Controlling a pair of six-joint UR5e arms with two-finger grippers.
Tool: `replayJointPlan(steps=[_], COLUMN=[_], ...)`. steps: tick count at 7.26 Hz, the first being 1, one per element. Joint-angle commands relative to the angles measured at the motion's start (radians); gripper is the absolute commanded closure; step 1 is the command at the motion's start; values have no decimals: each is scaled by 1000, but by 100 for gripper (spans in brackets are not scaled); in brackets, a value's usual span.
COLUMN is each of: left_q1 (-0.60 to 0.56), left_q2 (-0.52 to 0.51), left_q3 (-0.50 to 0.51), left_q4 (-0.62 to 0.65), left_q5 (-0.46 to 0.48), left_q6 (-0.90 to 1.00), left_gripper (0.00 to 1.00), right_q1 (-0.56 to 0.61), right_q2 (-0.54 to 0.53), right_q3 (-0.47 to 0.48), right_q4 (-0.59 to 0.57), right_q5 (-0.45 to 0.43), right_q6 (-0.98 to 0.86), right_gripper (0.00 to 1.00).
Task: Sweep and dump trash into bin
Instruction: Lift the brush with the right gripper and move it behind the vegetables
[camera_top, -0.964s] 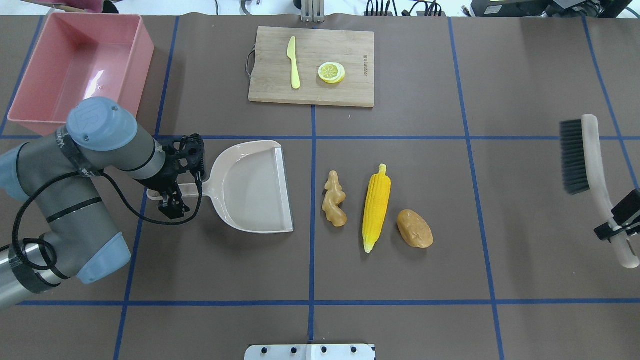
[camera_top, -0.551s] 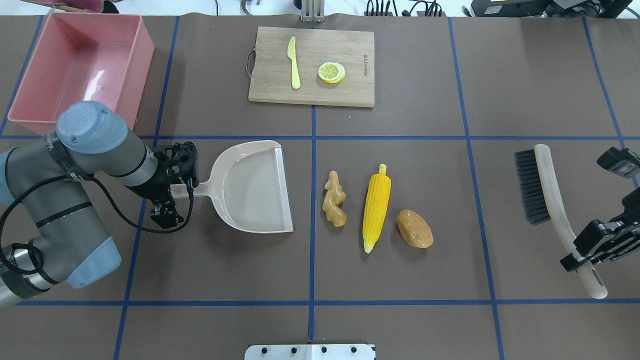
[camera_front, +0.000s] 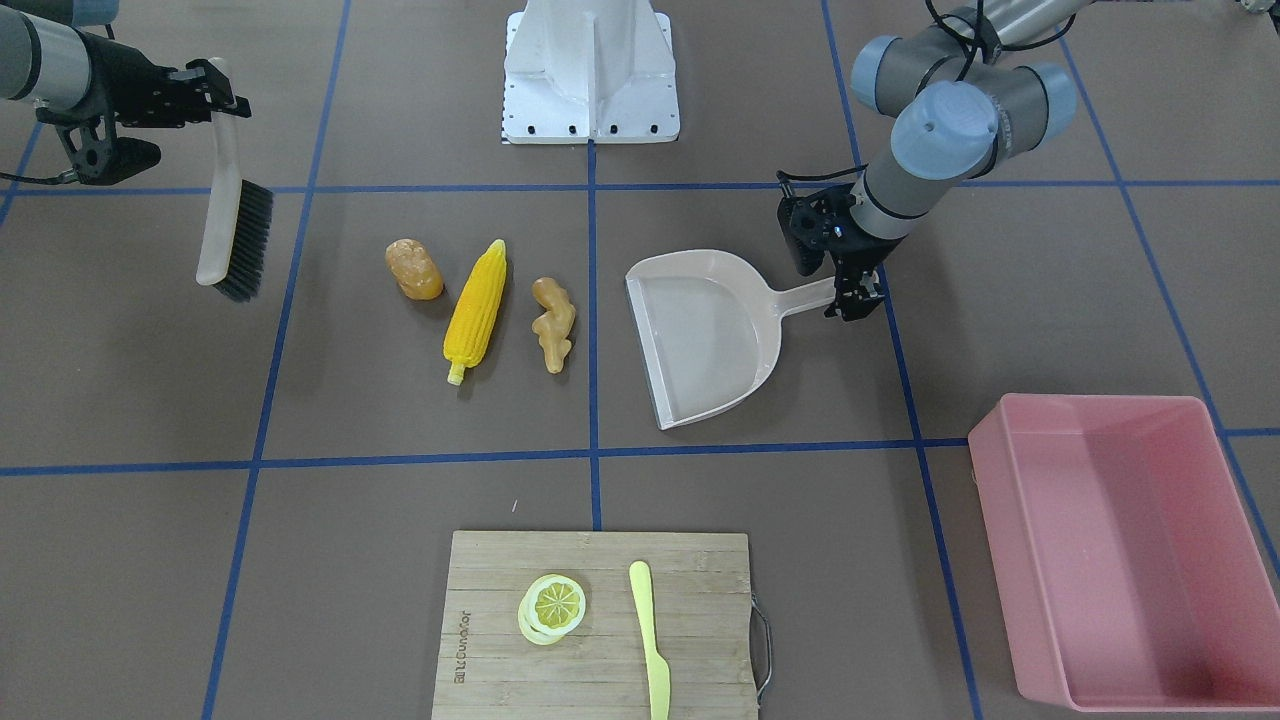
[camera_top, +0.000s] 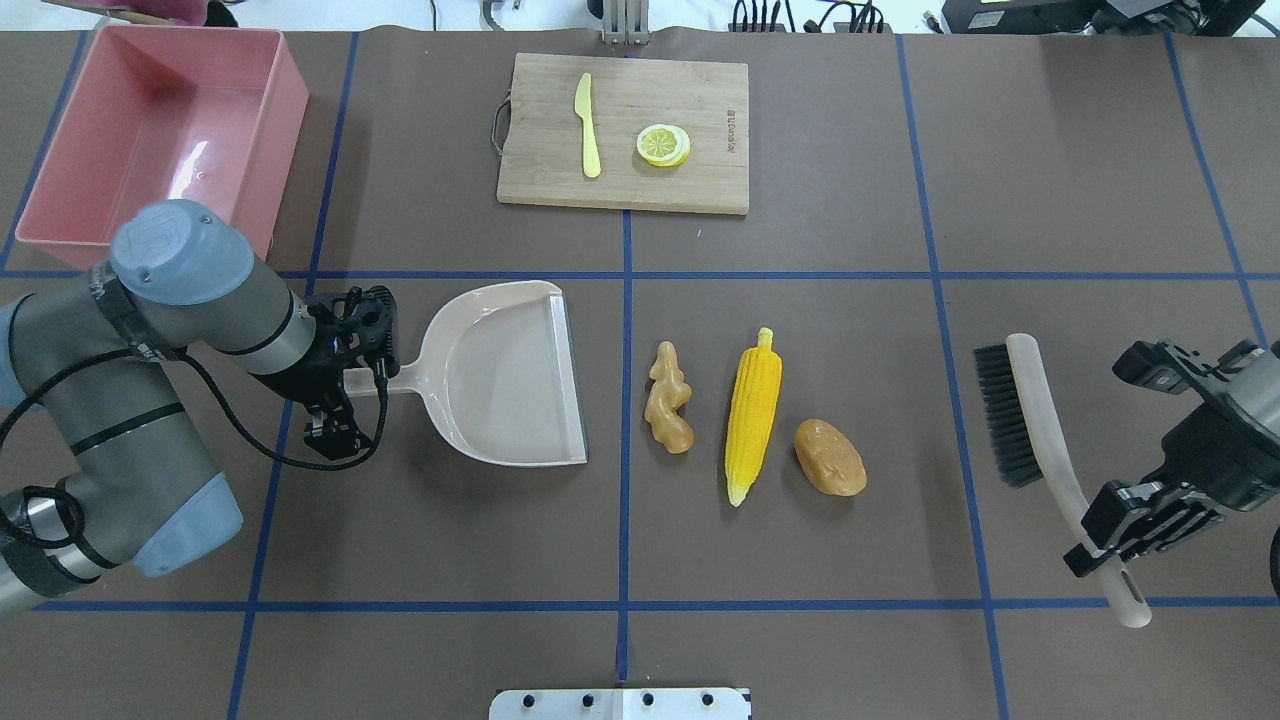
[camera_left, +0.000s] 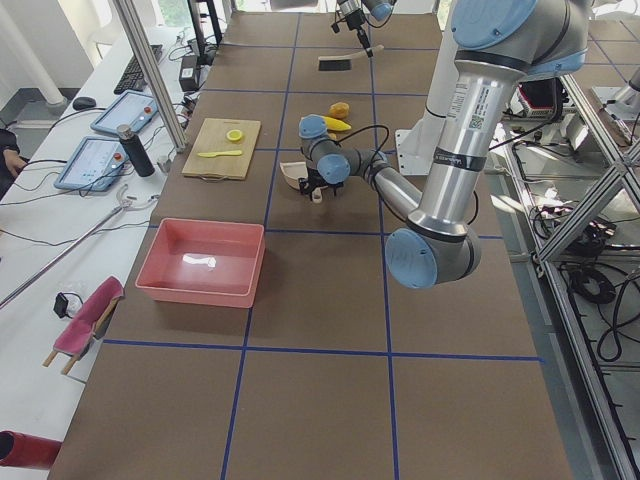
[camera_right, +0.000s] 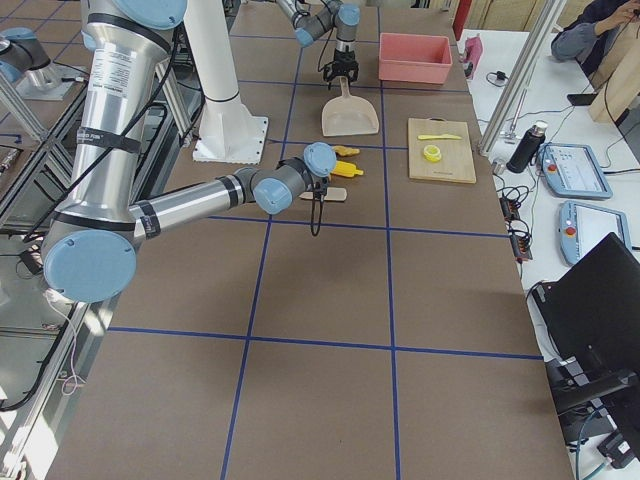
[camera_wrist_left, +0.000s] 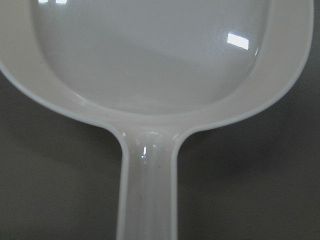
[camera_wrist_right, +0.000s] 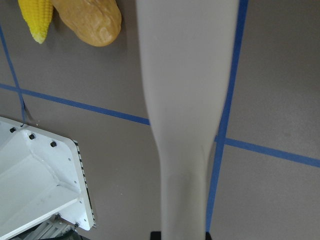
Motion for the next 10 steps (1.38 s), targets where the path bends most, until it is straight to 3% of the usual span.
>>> replayJointPlan(steps=[1,2,4,6,7,10], left_q1=[2,1,-27,-24,-21,19], left_q2=[-4,-2,-14,-104,-172,-241], left_q3=[10,4,-2,13,63,120], left_q4=[1,1,14,136,170,172], left_q5=[-7,-9,-4,-5,-7,-7], left_q6=[1,1,41,82,82,82], left_gripper=[74,100,100,100,100,100], right_q1=[-63,-80,-92,-149,-154,-206], right_q2=[93,138,161,161,164,213], right_q3=[-50,-55,-84,-206,-219,-216], right_q4=[22,22,28,301,362,366], right_q5=[-2,-3,-5,-76,-74,-98], right_q6=[151,214,241,244,271,344], right_gripper=[100,100,100,100,100,100])
